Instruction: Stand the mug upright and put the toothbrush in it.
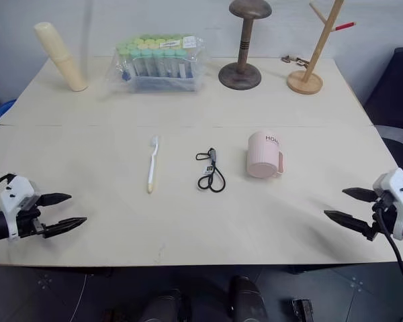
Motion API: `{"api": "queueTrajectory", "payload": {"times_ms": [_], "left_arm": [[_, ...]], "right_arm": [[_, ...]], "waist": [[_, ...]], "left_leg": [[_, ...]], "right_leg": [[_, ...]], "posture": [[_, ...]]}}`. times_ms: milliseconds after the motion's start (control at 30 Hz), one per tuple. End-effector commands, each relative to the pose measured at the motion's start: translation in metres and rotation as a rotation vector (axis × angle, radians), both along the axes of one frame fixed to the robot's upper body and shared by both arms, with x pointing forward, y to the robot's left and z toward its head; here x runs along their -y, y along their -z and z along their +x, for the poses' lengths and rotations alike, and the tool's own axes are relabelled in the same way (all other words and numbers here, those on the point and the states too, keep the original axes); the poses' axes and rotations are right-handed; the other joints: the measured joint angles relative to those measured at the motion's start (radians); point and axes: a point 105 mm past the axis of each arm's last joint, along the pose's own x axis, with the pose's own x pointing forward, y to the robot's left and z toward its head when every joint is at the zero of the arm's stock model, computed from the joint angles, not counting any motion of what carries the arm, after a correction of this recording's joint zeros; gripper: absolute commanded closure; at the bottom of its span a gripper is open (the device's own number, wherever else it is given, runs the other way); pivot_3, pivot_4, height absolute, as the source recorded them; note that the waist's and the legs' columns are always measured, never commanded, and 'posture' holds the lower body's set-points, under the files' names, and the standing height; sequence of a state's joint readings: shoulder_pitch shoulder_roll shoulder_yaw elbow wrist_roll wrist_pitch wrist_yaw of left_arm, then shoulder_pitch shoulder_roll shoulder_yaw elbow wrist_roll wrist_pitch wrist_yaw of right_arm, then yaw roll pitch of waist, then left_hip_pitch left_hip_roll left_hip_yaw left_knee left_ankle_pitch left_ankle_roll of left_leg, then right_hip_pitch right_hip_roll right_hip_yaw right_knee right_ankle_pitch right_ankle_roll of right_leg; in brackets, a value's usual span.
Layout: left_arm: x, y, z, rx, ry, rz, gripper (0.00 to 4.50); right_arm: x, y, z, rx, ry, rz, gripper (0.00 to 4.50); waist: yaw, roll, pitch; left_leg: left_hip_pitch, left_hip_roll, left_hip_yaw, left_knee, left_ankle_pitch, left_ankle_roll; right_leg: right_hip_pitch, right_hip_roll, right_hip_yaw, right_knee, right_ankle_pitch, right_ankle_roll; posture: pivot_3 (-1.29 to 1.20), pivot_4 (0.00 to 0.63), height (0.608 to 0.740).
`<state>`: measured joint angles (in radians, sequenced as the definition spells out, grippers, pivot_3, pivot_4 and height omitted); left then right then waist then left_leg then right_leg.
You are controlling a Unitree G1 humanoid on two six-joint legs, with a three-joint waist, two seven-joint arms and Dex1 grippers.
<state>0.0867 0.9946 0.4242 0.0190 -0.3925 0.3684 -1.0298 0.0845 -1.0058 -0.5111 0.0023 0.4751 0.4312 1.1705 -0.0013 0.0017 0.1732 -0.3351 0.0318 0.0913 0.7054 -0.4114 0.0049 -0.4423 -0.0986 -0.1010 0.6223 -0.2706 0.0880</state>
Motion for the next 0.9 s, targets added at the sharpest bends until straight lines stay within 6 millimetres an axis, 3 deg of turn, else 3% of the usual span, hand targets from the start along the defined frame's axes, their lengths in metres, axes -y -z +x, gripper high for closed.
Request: {"api": "queueTrajectory", "payload": {"times_ms": [33, 400, 667, 733, 900], "left_arm": [[-0.005, -0.012, 0.003, 0.046, -0.003, 0.031, 0.0], [0.0, -0.014, 0.008, 0.065, -0.023, -0.031, 0.0], [0.012, -0.02, 0.015, 0.08, -0.031, -0.125, 0.0], [0.022, -0.029, 0.014, 0.081, -0.001, -0.186, 0.0], [0.059, -0.069, 0.007, 0.094, 0.144, -0.334, 0.0]], "right_arm": [[0.0, -0.013, 0.0, 0.05, 0.005, -0.005, 0.01], [0.004, -0.014, 0.008, 0.086, 0.079, -0.022, 0.01], [-0.009, -0.016, 0.006, 0.068, 0.068, 0.04, 0.01], [-0.022, -0.025, 0.008, 0.087, 0.043, 0.065, 0.01], [-0.086, -0.072, 0.015, 0.161, -0.097, 0.208, 0.01]], "waist": [[0.0, 0.0, 0.0], [0.0, 0.0, 0.0], [0.003, 0.0, 0.0], [0.002, 0.0, 0.0], [-0.002, 0.0, 0.0]], "left_leg": [[0.0, 0.0, 0.0, 0.0, 0.0, 0.0], [0.0, -0.001, 0.0, 0.0, 0.0, 0.0], [0.0, -0.001, 0.001, 0.0, 0.0, 0.0], [0.0, -0.001, 0.001, 0.0, 0.0, 0.0], [0.0, 0.001, -0.001, 0.002, 0.0, -0.001]], "right_leg": [[0.0, 0.0, 0.0, 0.0, 0.0, 0.0], [0.0, 0.0, 0.0, 0.0, 0.0, 0.0], [0.0, 0.0, 0.0, 0.001, 0.0, 0.0], [0.0, 0.0, 0.0, 0.001, 0.0, 0.0], [-0.002, 0.0, 0.003, 0.004, 0.0, 0.0]], "posture": [[0.0, 0.15, 0.74], [0.0, 0.15, 0.74], [0.0, 0.15, 0.74], [0.0, 0.15, 0.74], [0.0, 0.15, 0.74]]}}
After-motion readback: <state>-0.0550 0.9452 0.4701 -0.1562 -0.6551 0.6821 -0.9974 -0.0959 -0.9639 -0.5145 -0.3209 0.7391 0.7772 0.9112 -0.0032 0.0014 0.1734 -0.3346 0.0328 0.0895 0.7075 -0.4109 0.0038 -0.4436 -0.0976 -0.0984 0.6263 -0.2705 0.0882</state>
